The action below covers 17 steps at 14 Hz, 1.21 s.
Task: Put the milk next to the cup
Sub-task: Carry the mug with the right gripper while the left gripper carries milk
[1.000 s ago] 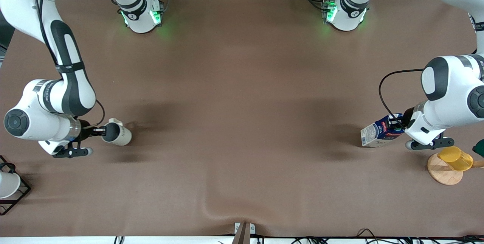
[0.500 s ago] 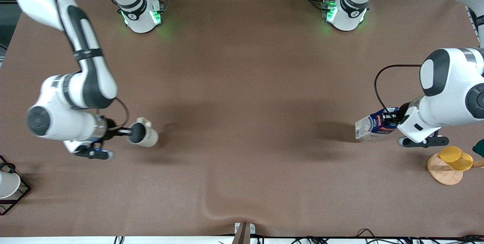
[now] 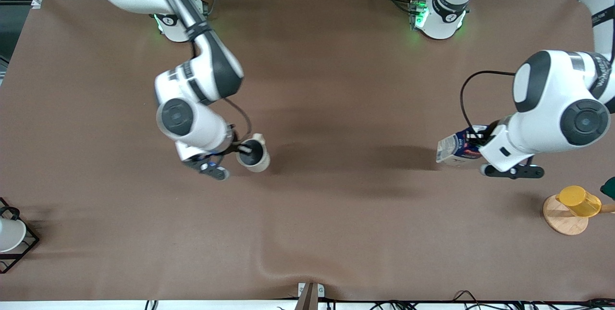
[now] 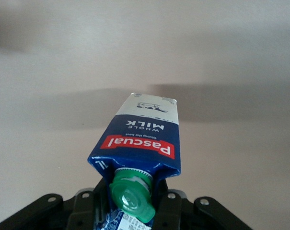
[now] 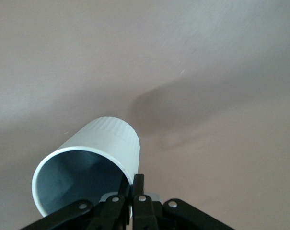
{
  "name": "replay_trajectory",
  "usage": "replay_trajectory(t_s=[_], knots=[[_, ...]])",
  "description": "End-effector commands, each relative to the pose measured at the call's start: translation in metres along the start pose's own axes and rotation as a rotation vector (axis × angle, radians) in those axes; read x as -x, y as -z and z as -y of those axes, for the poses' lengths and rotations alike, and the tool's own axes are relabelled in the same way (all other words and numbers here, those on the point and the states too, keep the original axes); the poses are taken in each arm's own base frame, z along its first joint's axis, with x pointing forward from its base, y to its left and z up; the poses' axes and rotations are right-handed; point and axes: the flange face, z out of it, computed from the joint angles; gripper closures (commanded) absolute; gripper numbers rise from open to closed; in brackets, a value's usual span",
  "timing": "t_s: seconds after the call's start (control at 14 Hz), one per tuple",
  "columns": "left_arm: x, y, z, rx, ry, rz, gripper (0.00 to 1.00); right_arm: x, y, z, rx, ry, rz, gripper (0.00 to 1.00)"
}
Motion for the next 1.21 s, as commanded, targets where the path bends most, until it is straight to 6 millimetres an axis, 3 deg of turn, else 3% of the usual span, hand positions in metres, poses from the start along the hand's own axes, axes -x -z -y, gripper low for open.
replay_trajectory(t_s=[0.0,0.29,0.43,0.71,0.79,0.86,1.0,1.14], knots=[[0.01,0.009,-0.033,-0.018,-0.031,0.006,0.66,0.018,-0.019,0.039,-0.01,-0.099,-0.017,1.0],[0.013,0.003,-0.06,0.032,0.009,0.033,0.66,0.071,-0.065,0.088,-0.055,-0.126,-0.059,1.0],[0.017,0.002,-0.085,0.039,0.04,0.038,0.65,0.079,-0.083,0.094,-0.056,-0.134,-0.062,1.0],[0.029,0.001,-0.123,0.024,0.1,0.052,0.65,0.078,-0.095,0.095,-0.055,-0.136,-0.06,0.97],[0.033,0.001,-0.137,0.035,0.115,0.057,0.65,0.078,-0.097,0.095,-0.055,-0.135,-0.061,0.63],[0.036,0.0,-0.145,0.042,0.137,0.063,0.65,0.078,-0.097,0.095,-0.055,-0.133,-0.062,0.01],[0.044,-0.002,-0.171,0.054,0.164,0.075,0.65,0.08,-0.089,0.097,-0.065,-0.121,-0.064,0.0],[0.053,-0.006,-0.196,0.046,0.196,0.083,0.65,0.082,-0.069,0.101,-0.083,-0.117,-0.064,0.0]])
